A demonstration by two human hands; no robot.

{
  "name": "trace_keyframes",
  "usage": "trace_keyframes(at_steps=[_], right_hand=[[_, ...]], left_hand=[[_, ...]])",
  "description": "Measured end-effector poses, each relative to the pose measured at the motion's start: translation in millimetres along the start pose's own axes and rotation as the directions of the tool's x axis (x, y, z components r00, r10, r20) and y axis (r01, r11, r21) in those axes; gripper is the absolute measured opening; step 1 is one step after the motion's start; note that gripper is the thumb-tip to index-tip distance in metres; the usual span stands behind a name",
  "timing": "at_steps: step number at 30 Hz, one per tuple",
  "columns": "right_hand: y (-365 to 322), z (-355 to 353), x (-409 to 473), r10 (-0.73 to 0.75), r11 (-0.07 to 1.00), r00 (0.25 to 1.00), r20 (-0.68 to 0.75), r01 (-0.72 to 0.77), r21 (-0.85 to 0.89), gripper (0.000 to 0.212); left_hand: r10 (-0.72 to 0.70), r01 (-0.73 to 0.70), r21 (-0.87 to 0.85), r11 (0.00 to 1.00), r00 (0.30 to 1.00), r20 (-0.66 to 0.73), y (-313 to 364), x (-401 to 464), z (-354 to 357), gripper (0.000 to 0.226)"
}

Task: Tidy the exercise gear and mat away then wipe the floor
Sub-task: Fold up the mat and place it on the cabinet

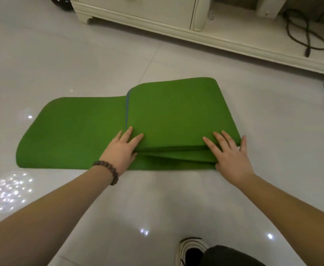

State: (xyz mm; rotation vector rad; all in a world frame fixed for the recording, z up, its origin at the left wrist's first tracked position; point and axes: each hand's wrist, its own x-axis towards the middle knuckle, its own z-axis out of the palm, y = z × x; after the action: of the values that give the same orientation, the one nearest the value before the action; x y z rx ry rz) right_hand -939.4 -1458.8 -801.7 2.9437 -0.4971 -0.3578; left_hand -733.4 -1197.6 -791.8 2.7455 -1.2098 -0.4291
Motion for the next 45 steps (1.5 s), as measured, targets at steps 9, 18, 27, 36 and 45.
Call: trace_keyframes(at_steps=[9,18,27,36,45], right_hand=[[9,18,17,-0.063,0.993,0.991,0.121,0.074,-0.094,0.125],[13,-12,36,-0.043,0.997,0.983,-0.176,0.032,-0.065,0.09],[-59,-65,71,-0.223,0.973,0.967,-0.125,0.213,-0.088,0.104],[-77,-137,105,-0.11,0.979,0.942,-0.318,0.159,0.131,0.066],[-55,-225,95,0.12,0.927,0.859,-0.497,0.083,0.367,0.06]], left_hand=[[-0.215,0.196,0.166,0.966,0.971,0.101,23,-1,50,0.134],[-0.098,0.094,0.268,0.959,0.995,0.005,35,15,28,0.102],[-0.055,0.057,0.258,0.964,0.998,-0.013,42,26,-21,0.071],[-0.144,0.136,-0.049,0.99,0.919,-0.367,-7,16,-68,0.102],[-0.308,0.243,-0.25,0.937,0.915,-0.263,11,-5,-155,0.046]])
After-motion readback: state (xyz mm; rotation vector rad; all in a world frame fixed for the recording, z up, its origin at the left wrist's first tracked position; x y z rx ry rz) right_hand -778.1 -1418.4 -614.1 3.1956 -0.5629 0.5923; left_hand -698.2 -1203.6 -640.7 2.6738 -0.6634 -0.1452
